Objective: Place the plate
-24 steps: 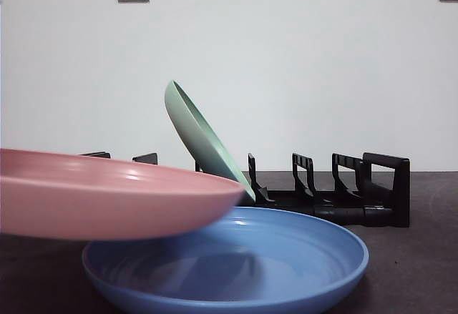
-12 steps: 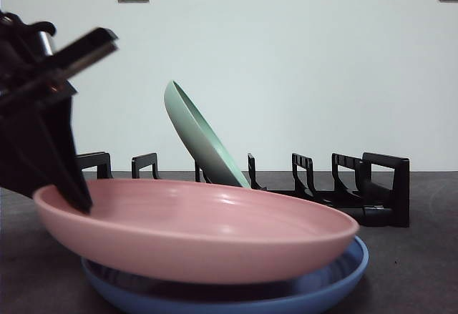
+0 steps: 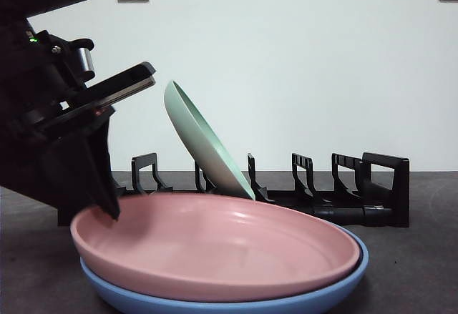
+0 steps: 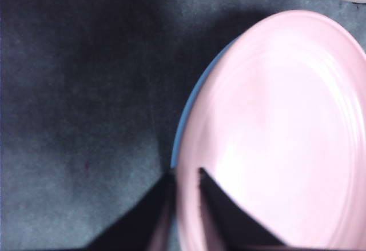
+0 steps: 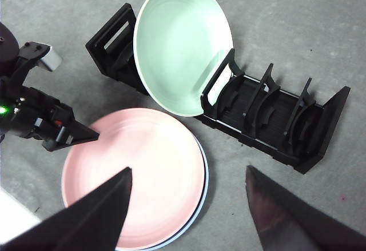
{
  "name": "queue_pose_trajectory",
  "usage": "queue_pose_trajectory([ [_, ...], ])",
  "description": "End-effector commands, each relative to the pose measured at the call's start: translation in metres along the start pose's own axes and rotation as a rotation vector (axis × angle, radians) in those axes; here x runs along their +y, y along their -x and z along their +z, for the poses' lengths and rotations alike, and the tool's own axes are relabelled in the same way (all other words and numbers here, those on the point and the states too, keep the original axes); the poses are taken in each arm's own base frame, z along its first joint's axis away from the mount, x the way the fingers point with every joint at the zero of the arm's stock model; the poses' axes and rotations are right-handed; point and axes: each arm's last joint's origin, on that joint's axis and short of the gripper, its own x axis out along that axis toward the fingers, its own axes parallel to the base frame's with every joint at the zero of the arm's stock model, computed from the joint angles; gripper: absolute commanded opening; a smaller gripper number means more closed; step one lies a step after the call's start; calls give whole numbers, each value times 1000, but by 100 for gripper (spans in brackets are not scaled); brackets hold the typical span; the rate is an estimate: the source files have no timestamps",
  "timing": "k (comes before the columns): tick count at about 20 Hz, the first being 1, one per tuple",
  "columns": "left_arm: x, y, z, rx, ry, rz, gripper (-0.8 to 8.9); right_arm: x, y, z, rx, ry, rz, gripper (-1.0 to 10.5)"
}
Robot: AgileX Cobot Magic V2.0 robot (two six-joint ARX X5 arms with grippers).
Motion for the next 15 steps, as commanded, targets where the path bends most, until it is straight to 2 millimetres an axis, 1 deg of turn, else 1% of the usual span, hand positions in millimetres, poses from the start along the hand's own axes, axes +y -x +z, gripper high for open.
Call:
queue_pose_trajectory([
  [1, -6, 0, 3, -4, -25, -5, 181, 2, 2, 3, -10, -16, 9, 312],
  [4, -5, 5, 2, 7, -46, 4, 206, 2, 2, 3, -10, -16, 9, 312],
  [6, -10, 20, 6, -12, -74, -10, 301, 2, 1, 2, -2, -15, 4, 312],
  [8, -15, 46, 12, -60, -143, -32, 312, 4, -3, 3, 15, -9, -2, 312],
  [11, -12, 90, 19, -132, -215, 28, 312, 10, -18, 7, 46, 9, 14, 312],
  [13, -6, 122, 21, -180, -233, 60, 312, 15, -35, 13, 78, 9, 90, 312],
  [15, 2, 153, 21, -240, -216, 71, 312, 18, -56, 23, 106, -22, 165, 312],
])
